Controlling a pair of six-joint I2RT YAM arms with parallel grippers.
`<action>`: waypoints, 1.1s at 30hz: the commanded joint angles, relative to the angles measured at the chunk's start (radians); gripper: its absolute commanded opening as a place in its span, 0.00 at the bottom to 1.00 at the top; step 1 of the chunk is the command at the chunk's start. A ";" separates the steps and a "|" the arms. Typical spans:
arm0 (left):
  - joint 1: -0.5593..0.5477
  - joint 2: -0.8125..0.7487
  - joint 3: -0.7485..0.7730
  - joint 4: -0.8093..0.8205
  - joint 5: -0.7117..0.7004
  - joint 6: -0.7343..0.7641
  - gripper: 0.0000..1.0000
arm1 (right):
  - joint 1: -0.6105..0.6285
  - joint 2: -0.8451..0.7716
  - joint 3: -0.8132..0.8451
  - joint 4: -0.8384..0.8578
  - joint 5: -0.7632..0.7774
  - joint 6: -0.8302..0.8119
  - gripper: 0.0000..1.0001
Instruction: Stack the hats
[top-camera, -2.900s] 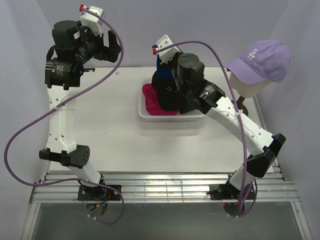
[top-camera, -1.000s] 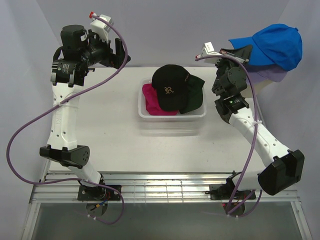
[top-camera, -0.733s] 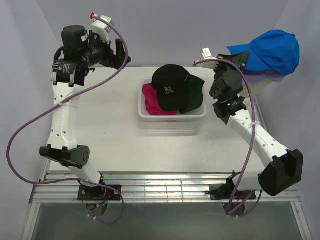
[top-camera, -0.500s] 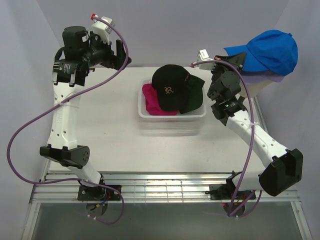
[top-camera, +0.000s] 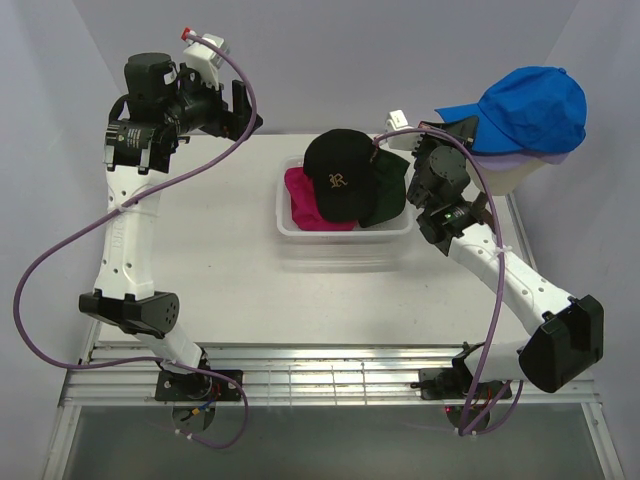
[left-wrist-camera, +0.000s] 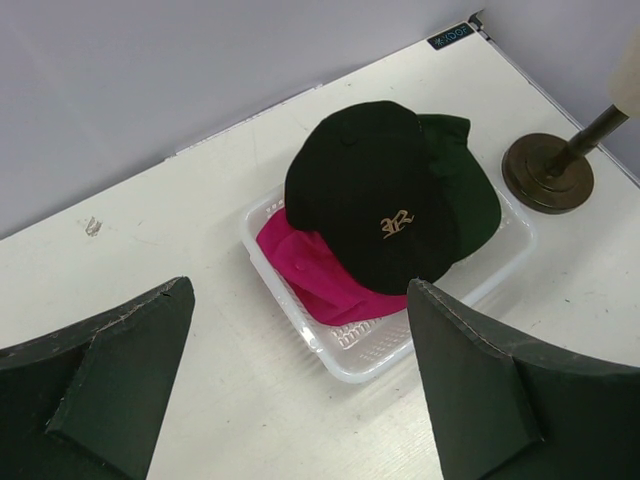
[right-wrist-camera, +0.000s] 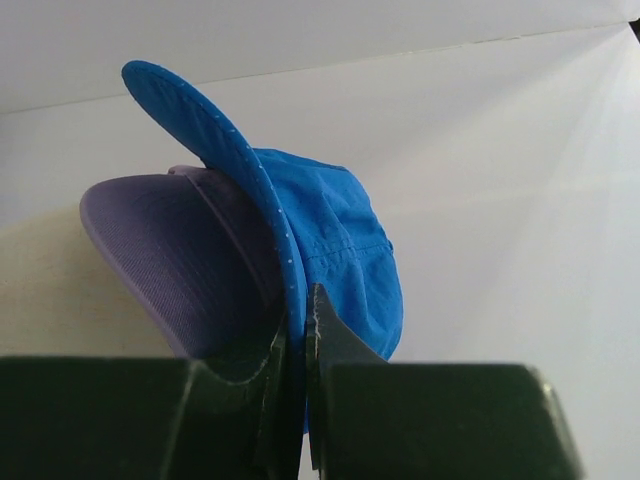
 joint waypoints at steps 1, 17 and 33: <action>0.003 -0.052 -0.012 0.005 0.017 -0.001 0.98 | 0.007 -0.030 0.009 0.030 0.032 0.041 0.08; 0.002 -0.050 -0.023 0.008 0.026 -0.004 0.98 | 0.027 -0.044 0.052 0.067 0.085 0.056 0.49; 0.002 -0.052 -0.035 0.008 0.034 -0.001 0.98 | 0.124 -0.075 0.254 -0.434 -0.016 0.458 0.93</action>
